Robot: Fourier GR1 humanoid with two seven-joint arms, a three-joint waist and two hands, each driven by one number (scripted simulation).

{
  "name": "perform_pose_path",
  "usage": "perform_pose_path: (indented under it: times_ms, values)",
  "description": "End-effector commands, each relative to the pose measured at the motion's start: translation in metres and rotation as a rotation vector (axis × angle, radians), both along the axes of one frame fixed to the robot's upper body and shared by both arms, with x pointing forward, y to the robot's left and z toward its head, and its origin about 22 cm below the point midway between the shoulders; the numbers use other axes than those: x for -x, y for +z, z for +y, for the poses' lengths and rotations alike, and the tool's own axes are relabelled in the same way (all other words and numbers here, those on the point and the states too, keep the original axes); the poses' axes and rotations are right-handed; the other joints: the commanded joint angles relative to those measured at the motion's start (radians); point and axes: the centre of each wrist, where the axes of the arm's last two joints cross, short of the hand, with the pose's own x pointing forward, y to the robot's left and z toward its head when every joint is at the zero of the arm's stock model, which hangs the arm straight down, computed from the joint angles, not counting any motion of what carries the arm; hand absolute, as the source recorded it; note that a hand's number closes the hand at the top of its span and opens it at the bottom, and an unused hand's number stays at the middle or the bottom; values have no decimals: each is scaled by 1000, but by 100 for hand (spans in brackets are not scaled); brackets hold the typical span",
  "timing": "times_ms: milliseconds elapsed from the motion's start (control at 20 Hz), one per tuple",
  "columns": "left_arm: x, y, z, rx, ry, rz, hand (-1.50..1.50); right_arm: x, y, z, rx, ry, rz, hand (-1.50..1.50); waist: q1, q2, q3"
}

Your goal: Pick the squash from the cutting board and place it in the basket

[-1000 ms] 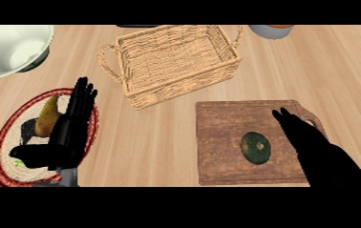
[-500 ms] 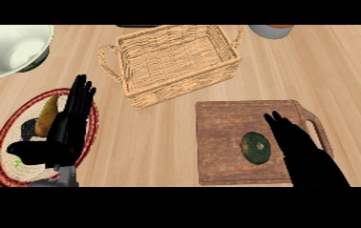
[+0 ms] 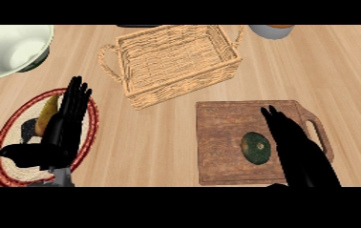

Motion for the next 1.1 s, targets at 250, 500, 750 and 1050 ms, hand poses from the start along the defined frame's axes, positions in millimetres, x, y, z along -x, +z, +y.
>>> perform_pose_path:
  times_ms: [250, 500, 750, 1050]
  values:
    - [-3, -13, 13, 28, 1, 7, 0, -4, -24, 11, 17, -11, 41, -150, 0, 0, 0]
    - [-11, -10, -19, 1, -8, -2, 0, -17, -33, -8, 19, -13, 90, -150, -1, 1, 0]
    - [9, 15, -21, 25, 2, 11, 0, -5, -34, -2, 18, -3, 94, -150, 0, -1, 0]
    - [6, 7, -6, 3, 5, 6, 0, -37, -61, -11, -7, -2, 93, -150, 3, 0, 0]
